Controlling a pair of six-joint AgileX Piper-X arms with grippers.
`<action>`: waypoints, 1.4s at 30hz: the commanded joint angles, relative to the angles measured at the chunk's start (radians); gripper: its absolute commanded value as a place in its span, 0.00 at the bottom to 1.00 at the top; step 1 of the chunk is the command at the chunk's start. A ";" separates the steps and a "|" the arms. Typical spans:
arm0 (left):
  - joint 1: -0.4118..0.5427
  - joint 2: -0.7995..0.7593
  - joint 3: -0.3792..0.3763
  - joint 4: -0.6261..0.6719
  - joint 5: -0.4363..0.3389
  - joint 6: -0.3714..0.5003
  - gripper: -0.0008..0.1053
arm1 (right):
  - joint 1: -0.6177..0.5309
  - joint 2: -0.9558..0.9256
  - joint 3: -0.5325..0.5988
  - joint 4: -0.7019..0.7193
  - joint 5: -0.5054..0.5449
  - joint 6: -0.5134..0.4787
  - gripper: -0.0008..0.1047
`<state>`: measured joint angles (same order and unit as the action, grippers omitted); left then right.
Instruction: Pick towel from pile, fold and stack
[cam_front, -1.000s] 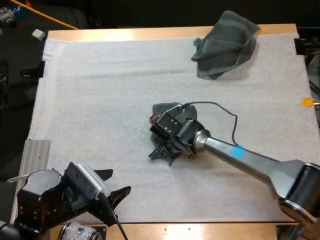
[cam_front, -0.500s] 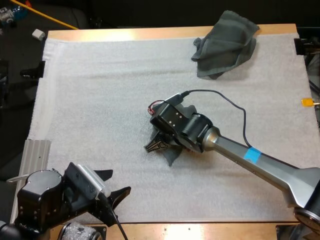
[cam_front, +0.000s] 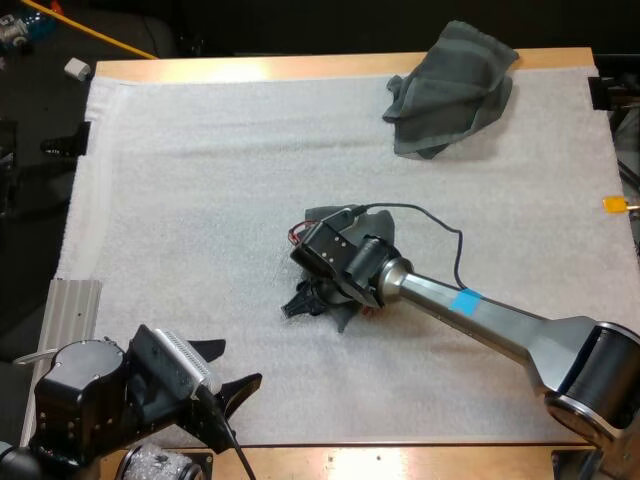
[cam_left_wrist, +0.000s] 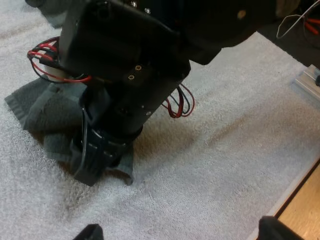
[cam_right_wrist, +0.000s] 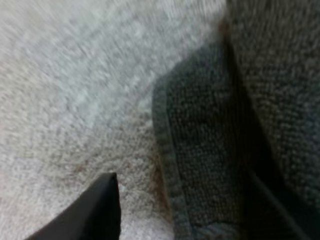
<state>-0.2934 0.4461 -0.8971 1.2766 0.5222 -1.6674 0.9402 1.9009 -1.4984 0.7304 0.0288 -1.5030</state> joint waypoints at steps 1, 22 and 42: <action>-0.004 -0.001 -0.005 0.006 0.006 -0.005 0.58 | -0.003 0.000 -0.009 -0.014 -0.002 -0.003 0.47; -0.004 -0.002 -0.004 0.017 0.007 -0.005 0.57 | -0.008 -0.036 -0.031 0.089 0.081 -0.044 0.01; -0.004 -0.003 -0.005 0.023 0.004 -0.002 0.58 | -0.014 -0.270 -0.429 0.191 0.215 -0.183 0.01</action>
<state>-0.2934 0.4461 -0.8971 1.2981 0.5222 -1.6674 0.9300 1.6497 -1.8935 0.9256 0.2332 -1.6750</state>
